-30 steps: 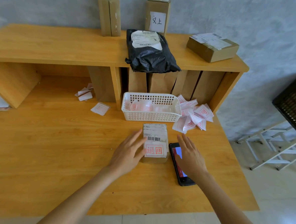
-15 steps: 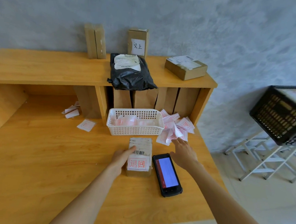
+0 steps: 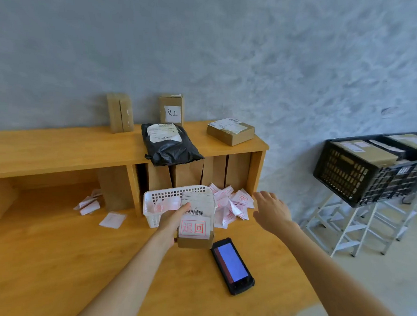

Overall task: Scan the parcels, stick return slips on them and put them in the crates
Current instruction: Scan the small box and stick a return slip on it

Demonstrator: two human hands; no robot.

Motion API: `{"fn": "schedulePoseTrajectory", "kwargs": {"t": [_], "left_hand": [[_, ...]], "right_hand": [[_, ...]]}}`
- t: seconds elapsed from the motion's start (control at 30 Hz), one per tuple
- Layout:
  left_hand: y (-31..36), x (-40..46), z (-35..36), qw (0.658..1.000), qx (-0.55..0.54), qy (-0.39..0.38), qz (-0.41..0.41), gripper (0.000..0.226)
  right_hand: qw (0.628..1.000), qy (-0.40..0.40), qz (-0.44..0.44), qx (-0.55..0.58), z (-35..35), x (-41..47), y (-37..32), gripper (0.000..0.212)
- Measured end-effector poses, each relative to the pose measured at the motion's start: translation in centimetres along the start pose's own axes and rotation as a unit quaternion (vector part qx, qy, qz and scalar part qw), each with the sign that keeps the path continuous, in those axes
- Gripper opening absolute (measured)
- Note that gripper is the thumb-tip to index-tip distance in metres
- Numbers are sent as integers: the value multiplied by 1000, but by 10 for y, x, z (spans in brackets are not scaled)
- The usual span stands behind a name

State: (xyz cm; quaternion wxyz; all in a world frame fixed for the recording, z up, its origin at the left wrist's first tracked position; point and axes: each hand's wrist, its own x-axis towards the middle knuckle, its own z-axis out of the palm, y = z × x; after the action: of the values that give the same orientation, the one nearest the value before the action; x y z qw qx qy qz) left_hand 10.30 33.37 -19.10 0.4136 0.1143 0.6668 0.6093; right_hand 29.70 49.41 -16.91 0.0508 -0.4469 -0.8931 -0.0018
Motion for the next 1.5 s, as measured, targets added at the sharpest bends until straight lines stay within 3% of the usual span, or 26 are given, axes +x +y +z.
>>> {"fn": "schedulePoseTrajectory", "kwargs": {"t": [0.27, 0.53, 0.8, 0.9, 1.2, 1.5], "left_hand": [[57, -18, 70, 988, 60, -143, -2, 22], [55, -68, 215, 957, 98, -274, -4, 38], [34, -125, 387, 922, 131, -364, 19, 32], [13, -141, 462, 911, 144, -386, 8, 39], [-17, -174, 640, 881, 185, -434, 20, 30], [-20, -105, 765, 883, 204, -422, 5, 32]], "right_hand": [[995, 37, 93, 17, -62, -53, 51, 59], [973, 92, 210, -21, -118, -143, 172, 57], [947, 133, 289, -40, -141, -212, 309, 61], [940, 133, 311, -46, -140, -233, 369, 59], [937, 116, 324, -58, -149, -246, 538, 59], [948, 83, 304, -37, -116, -169, 661, 60]]}}
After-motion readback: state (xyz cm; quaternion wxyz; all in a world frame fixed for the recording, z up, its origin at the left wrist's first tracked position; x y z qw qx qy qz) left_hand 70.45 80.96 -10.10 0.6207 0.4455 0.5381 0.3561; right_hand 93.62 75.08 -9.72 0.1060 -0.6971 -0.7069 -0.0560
